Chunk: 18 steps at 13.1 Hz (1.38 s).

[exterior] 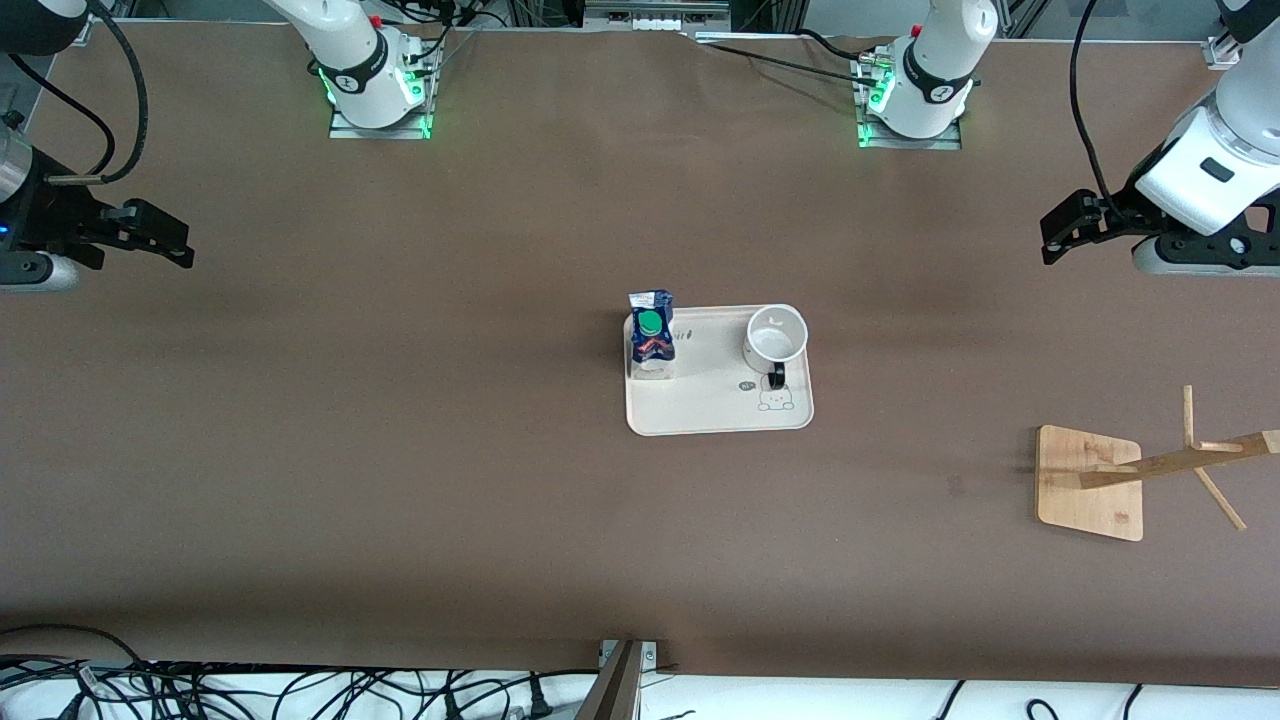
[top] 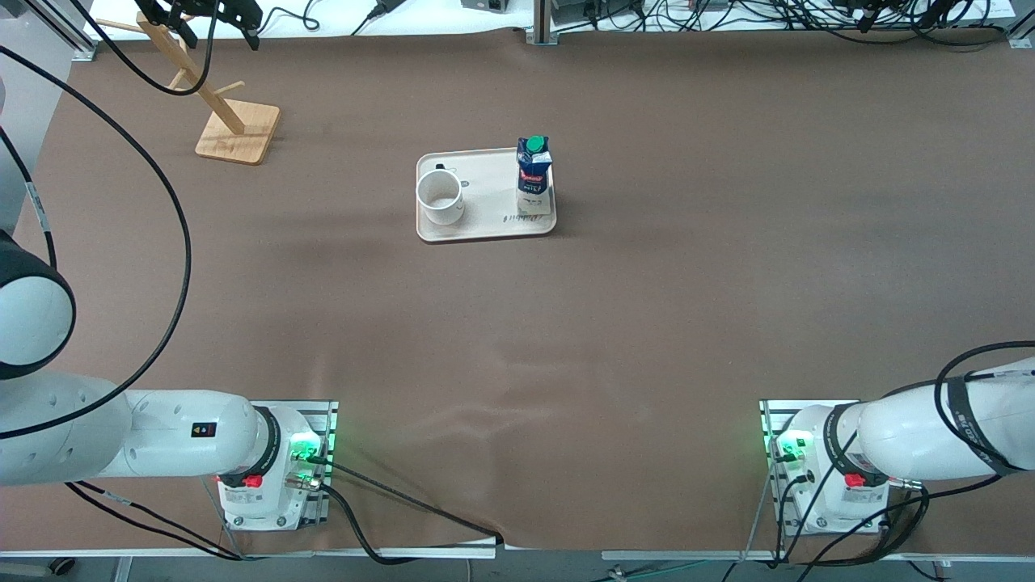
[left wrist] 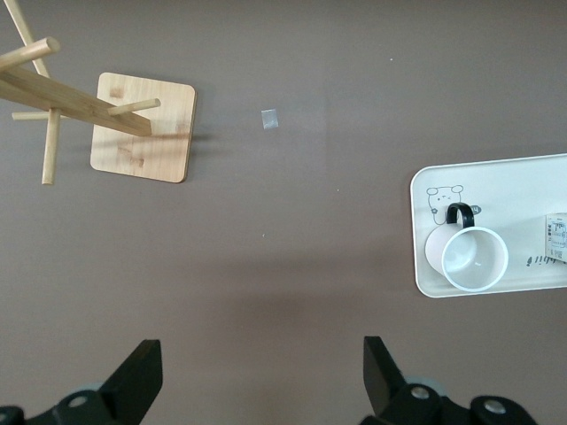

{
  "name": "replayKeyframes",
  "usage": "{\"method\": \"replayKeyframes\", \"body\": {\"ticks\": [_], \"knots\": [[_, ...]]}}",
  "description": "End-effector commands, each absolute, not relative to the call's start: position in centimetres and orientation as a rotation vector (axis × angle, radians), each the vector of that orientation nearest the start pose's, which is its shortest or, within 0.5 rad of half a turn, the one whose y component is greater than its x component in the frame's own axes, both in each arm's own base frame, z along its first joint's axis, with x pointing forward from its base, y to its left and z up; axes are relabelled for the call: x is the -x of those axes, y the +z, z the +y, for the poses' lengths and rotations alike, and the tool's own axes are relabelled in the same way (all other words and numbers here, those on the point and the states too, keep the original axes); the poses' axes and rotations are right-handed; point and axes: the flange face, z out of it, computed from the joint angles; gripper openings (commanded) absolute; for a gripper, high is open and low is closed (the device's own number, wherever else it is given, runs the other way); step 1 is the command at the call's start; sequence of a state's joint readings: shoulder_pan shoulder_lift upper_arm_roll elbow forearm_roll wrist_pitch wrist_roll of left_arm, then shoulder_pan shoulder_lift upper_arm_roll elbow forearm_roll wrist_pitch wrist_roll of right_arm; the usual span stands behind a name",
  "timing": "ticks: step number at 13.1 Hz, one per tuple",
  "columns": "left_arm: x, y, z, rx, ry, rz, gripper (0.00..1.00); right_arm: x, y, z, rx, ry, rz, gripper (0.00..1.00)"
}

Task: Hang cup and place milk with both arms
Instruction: 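Move the right gripper toward the blue milk carton on the tray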

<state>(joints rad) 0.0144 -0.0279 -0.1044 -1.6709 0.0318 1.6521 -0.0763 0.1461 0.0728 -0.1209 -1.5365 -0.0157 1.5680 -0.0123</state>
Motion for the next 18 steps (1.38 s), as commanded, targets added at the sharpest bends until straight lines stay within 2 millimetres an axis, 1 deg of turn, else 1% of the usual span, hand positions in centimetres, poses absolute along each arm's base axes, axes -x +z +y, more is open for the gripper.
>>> {"method": "replayKeyframes", "body": {"ticks": [1, 6, 8, 9, 10, 11, 12, 13, 14, 15, 16, 17, 18], "knots": [[-55.3, 60.5, -4.8, 3.100, -0.015, 0.008, 1.00, -57.4, 60.0, 1.6, 3.180, 0.074, -0.040, 1.00], [-55.3, 60.5, -4.8, 3.100, -0.013, 0.008, 1.00, -57.4, 60.0, 1.6, 3.175, 0.074, -0.042, 1.00], [-55.3, 60.5, -4.7, 3.100, -0.015, 0.006, 1.00, -58.1, 59.3, 1.7, 3.168, 0.067, -0.059, 1.00], [-55.3, 60.5, -4.7, 3.100, -0.015, 0.006, 1.00, -58.3, 59.3, 1.9, 3.165, 0.052, -0.064, 1.00], [-55.3, 60.5, -4.6, 3.100, -0.015, 0.006, 1.00, -58.7, 58.8, 3.0, 3.165, 0.059, -0.105, 1.00], [-55.3, 60.5, -4.7, 3.100, -0.015, 0.006, 1.00, -58.8, 58.3, 5.6, 3.169, 0.075, -0.174, 1.00], [-55.3, 60.5, -4.6, 3.100, -0.013, 0.004, 1.00, -58.7, 57.6, 7.2, 3.175, 0.103, -0.205, 1.00], [-55.3, 60.5, -4.6, 3.100, -0.015, 0.006, 1.00, -58.8, 56.8, 7.8, 3.169, 0.144, -0.240, 1.00], [-55.3, 60.5, -4.6, 3.100, -0.015, 0.006, 1.00, -58.4, 56.4, 8.1, 3.152, 0.194, -0.296, 1.00], [-55.3, 60.5, -4.6, 3.100, -0.015, 0.006, 1.00, -58.2, 56.5, 9.8, 3.132, 0.187, -0.364, 1.00], [-55.3, 60.5, -4.6, 3.100, -0.015, 0.004, 1.00, -58.0, 55.9, 12.5, 3.096, 0.196, -0.392, 1.00], [-55.3, 60.5, -4.6, 3.100, -0.015, 0.006, 1.00, -58.3, 54.6, 14.6, 3.073, 0.225, -0.329, 1.00], [-55.3, 60.5, -4.6, 3.100, -0.015, 0.006, 1.00, -58.4, 53.7, 17.7, 3.063, 0.208, -0.236, 1.00]]}}
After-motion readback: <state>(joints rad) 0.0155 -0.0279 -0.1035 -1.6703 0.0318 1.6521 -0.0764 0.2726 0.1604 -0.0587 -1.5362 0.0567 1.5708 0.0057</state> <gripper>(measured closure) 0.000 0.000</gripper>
